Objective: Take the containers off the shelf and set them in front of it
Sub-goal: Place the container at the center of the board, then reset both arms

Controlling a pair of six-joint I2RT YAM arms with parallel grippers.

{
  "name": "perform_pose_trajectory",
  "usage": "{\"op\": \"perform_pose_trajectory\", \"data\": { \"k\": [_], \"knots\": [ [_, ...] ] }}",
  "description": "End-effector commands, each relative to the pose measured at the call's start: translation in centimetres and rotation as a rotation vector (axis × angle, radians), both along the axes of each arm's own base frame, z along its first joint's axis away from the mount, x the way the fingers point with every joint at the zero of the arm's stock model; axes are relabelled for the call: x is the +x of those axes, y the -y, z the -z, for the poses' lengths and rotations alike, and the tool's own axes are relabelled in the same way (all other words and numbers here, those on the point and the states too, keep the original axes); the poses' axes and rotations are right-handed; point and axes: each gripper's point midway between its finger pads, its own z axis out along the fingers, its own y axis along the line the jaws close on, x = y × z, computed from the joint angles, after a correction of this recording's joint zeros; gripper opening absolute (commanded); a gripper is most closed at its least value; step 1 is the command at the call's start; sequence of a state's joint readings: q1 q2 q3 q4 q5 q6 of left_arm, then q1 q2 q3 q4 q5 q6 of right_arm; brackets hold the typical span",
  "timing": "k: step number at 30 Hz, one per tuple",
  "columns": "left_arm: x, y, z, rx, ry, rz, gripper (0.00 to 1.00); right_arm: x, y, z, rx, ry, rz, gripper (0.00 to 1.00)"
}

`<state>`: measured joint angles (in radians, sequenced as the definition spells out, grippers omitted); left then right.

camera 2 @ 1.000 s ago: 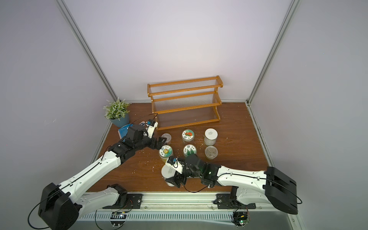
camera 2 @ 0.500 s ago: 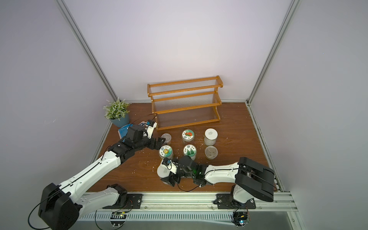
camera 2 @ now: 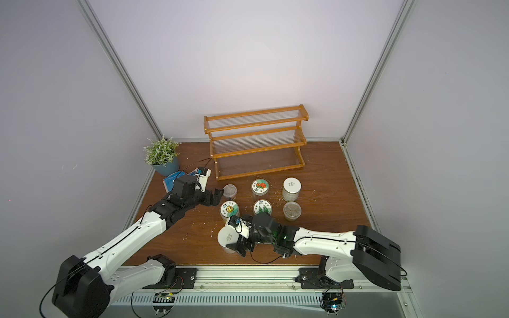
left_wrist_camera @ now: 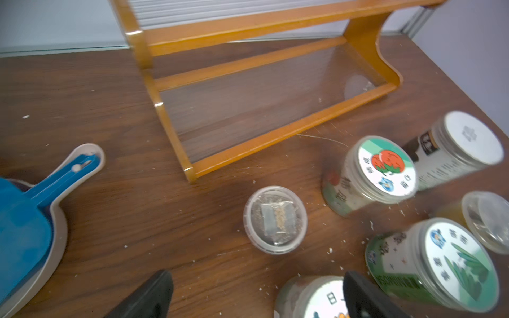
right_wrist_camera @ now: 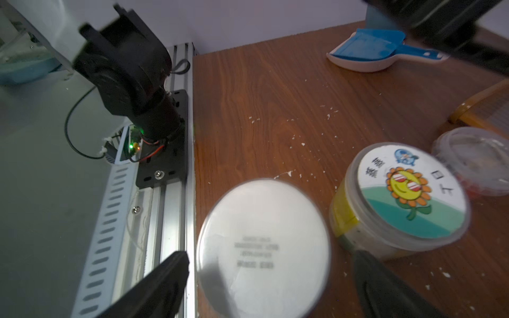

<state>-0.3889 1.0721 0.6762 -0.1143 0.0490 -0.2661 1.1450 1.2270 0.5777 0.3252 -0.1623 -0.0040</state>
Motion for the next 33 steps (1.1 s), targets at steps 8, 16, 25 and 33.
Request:
{"op": "perform_pose_trajectory", "data": {
  "k": [8, 16, 25, 33],
  "knots": [
    [1.2, -10.2, 0.5, 0.023, 0.201, -0.421, 1.0, 11.4, 15.0, -7.4, 0.018, -0.101, 0.636, 0.99],
    [2.5, -15.0, 3.1, 0.142, 0.224, -0.563, 1.0, 18.4, 32.1, -5.4, 0.069, 0.002, 1.306, 0.99],
    [4.8, -17.5, 5.0, 0.254, 0.314, -0.657, 1.0, 21.6, 41.5, -0.3, 0.167, 0.131, 1.586, 0.99],
    [7.6, -17.0, 5.3, 0.294, 0.311, -0.609, 1.0, 23.6, 40.3, 2.4, 0.139, 0.226, 1.482, 0.99]
  ]
}}
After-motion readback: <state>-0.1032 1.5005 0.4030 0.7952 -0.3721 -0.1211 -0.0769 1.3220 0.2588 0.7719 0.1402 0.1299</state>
